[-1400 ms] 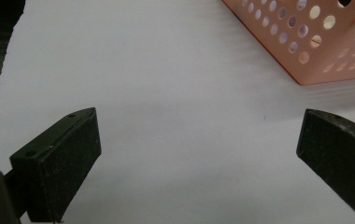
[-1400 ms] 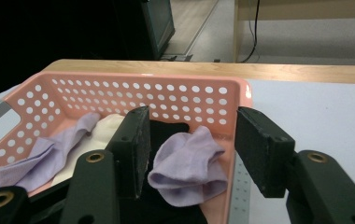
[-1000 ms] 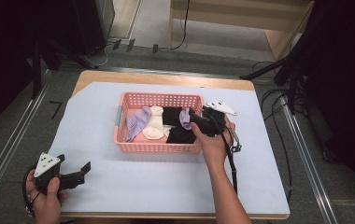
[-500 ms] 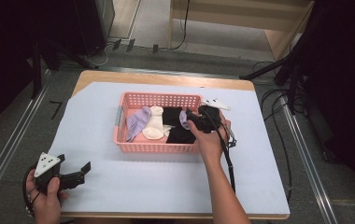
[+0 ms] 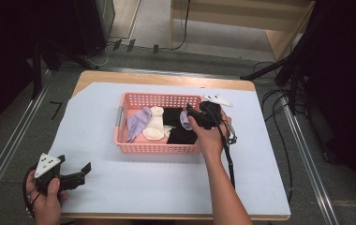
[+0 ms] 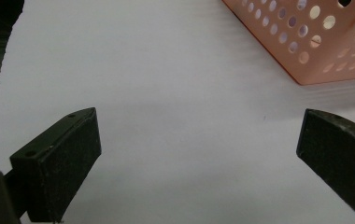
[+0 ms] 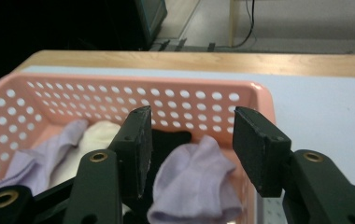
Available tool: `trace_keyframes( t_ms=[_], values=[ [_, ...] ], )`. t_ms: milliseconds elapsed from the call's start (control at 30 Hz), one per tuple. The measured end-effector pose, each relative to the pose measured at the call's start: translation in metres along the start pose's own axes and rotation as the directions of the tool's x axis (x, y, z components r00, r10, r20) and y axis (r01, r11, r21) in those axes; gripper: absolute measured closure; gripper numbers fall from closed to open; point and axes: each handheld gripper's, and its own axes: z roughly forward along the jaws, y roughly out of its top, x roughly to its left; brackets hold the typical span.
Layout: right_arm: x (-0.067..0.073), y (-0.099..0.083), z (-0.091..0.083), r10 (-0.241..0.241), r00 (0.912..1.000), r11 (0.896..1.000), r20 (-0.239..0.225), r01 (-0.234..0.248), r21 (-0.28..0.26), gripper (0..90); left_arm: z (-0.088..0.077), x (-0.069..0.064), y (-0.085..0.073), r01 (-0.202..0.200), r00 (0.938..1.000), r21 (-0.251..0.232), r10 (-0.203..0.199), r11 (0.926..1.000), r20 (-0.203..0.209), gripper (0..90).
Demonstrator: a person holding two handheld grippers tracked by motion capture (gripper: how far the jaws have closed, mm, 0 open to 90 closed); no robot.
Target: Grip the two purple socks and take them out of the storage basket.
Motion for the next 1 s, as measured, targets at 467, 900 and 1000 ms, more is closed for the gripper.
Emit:
trace_keyframes(
  t_ms=[467,900,1000],
  values=[
    [0.008,0.000,0.025,0.012,0.9997,0.991,0.023,-0.015,0.130,51.2,0.000,0.000,0.000,0.007,1.0000,-0.001,-0.007,1.0000,-0.001,0.5],
    [0.012,-0.001,0.047,0.042,0.9981,0.966,0.046,-0.052,0.253,50.7,0.001,0.001,0.000,0.006,1.0000,0.000,-0.006,1.0000,0.002,0.5],
    [0.013,-0.001,0.051,0.041,0.9974,0.957,0.059,-0.056,0.285,50.1,0.001,0.001,0.000,0.006,1.0000,0.000,-0.006,1.0000,0.002,0.5]
  ],
)
